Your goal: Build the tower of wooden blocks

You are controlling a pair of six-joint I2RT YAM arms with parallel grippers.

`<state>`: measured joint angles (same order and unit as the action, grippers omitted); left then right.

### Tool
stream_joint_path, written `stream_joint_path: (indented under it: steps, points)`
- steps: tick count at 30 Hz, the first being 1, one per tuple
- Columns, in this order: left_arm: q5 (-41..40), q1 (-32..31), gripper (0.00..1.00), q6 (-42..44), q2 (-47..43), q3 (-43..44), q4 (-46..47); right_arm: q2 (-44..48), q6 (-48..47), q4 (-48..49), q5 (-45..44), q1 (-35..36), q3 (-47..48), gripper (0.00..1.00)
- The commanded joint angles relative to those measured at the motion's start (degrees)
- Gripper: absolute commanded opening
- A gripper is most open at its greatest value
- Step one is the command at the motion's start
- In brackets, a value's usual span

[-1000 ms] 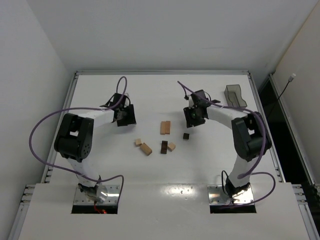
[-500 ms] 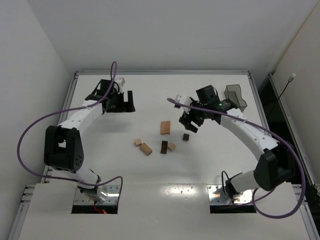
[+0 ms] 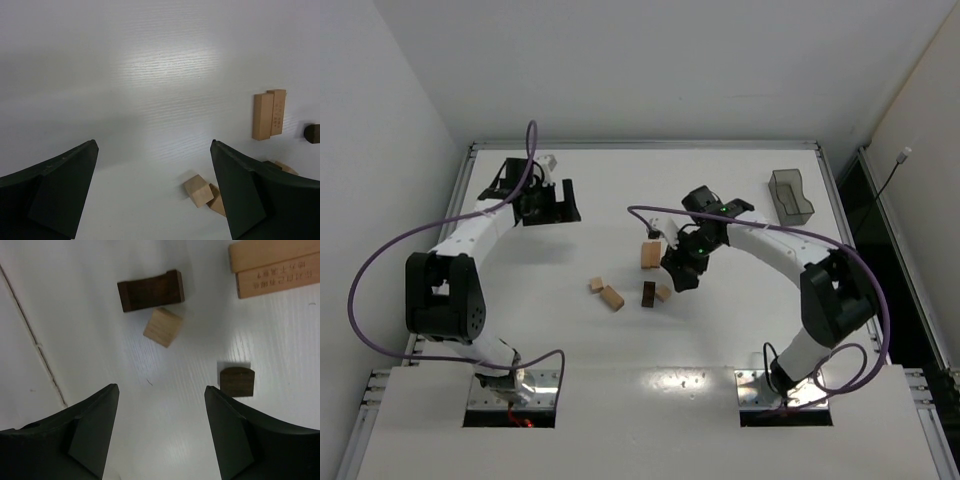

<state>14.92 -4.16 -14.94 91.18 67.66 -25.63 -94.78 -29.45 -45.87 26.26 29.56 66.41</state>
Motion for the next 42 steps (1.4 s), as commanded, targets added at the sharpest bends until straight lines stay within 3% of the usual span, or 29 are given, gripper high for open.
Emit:
stream_joint_path:
  steps: [1,8,14,33,38,41,42]
  points:
    - [1.4,1.3,0.94,-0.4,0.8,0.8,0.7,0.2,11.6,8.9,0.9,2.9,-0.9,0.66]
    - [2.0,1.9,0.94,-0.9,1.3,0.3,1.2,-2.3,22.2,16.4,-7.6,6.4,-3.5,0.64]
    - [2.5,2.4,0.94,-1.4,2.3,0.3,1.7,-5.2,24.0,17.8,-16.8,9.1,-4.5,0.62]
    - [2.5,2.9,0.94,-1.9,4.5,1.3,1.7,-10.0,27.2,18.4,-19.4,13.0,-2.3,0.57]
    - [0.9,2.9,0.99,-2.5,4.5,1.3,1.7,-11.2,27.3,18.4,-20.5,13.0,-2.3,0.4]
    - [0.4,2.9,1.0,-3.0,4.0,0.8,1.7,-11.2,27.8,18.4,-21.2,13.0,-2.3,0.14]
    - [0.4,2.9,1.0,-3.0,4.0,0.2,1.7,-10.6,27.8,18.4,-21.2,13.0,-2.3,0.0]
